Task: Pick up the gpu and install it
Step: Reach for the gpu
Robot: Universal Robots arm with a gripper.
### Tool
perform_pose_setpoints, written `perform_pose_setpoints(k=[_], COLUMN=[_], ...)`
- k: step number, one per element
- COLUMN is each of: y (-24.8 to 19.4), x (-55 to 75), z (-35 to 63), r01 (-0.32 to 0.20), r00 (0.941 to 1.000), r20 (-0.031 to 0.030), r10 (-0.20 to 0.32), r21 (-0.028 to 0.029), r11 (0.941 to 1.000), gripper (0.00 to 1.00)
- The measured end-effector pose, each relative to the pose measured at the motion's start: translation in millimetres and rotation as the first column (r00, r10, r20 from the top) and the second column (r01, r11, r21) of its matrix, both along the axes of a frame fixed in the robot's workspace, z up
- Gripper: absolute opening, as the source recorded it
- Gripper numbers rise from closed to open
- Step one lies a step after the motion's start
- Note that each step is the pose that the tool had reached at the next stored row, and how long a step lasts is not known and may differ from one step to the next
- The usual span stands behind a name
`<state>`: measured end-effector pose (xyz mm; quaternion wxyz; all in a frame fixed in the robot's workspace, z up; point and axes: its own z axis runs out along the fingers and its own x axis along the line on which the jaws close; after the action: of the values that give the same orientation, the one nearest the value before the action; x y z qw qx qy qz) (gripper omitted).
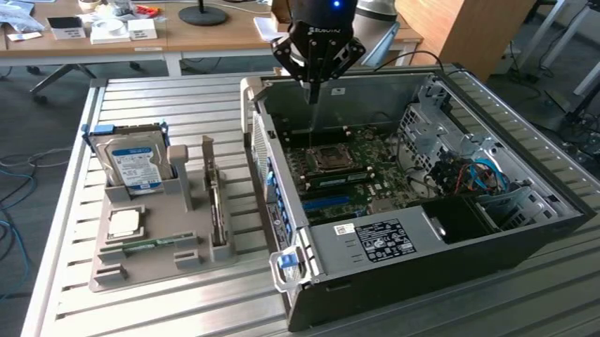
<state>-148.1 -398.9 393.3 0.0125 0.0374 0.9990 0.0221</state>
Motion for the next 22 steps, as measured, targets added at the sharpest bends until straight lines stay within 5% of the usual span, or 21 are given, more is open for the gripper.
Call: perform_pose_setpoints(k=[22], y=[0.0], x=[-34.6], z=[0.0], r01=[0.0], r00=[1.0], r20=[0.0], r10=[0.0], r21=[0.0], r11=[1.0], gripper=[0.11])
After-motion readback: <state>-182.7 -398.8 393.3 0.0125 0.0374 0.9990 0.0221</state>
